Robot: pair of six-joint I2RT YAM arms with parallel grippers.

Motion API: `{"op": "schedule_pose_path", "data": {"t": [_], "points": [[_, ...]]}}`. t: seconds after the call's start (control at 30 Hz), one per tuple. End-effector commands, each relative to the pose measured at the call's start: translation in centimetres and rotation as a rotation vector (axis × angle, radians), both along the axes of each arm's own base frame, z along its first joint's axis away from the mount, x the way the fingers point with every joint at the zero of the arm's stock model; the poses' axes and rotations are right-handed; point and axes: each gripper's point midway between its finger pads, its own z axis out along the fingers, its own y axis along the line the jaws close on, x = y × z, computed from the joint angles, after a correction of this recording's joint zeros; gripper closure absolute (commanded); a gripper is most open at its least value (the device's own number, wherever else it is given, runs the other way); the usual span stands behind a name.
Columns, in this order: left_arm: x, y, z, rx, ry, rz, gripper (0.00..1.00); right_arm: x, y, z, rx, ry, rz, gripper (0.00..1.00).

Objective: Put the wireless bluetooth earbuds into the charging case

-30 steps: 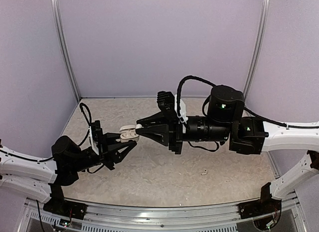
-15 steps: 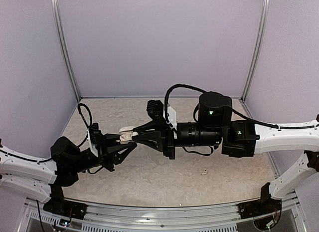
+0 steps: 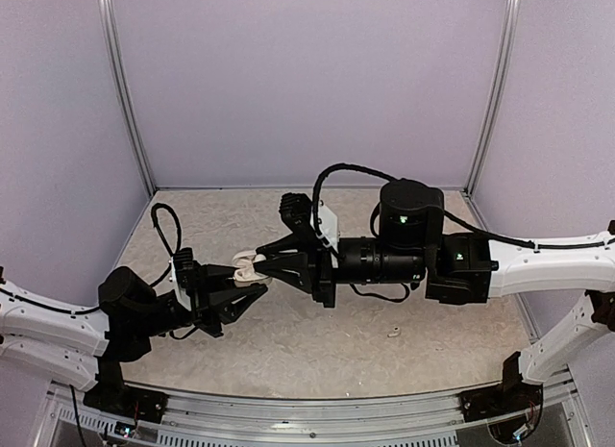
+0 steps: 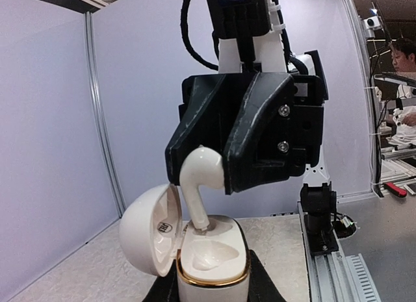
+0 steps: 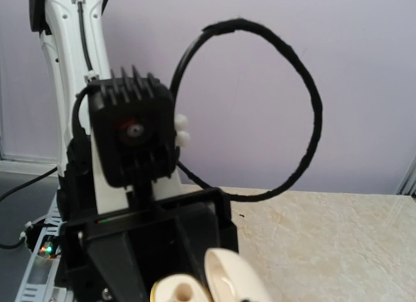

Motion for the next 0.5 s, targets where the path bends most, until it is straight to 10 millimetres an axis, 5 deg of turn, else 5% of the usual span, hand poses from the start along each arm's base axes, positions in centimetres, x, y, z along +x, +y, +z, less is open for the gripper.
{"op": "schedule_pose_path", "data": {"t": [0.0,0.47], "points": [[-0.6,0.1,2.1,-0.049,-0.048,-0.008,0.93,0.1,-0.4,0.6,0.012,-0.002,0.002,0.88],[-0.5,0.5,2.4,-0.067,-0.041,0.002,0.93,0.6,-1.4,-0.9,-0.032,-0.043,-0.040,0.88]]}}
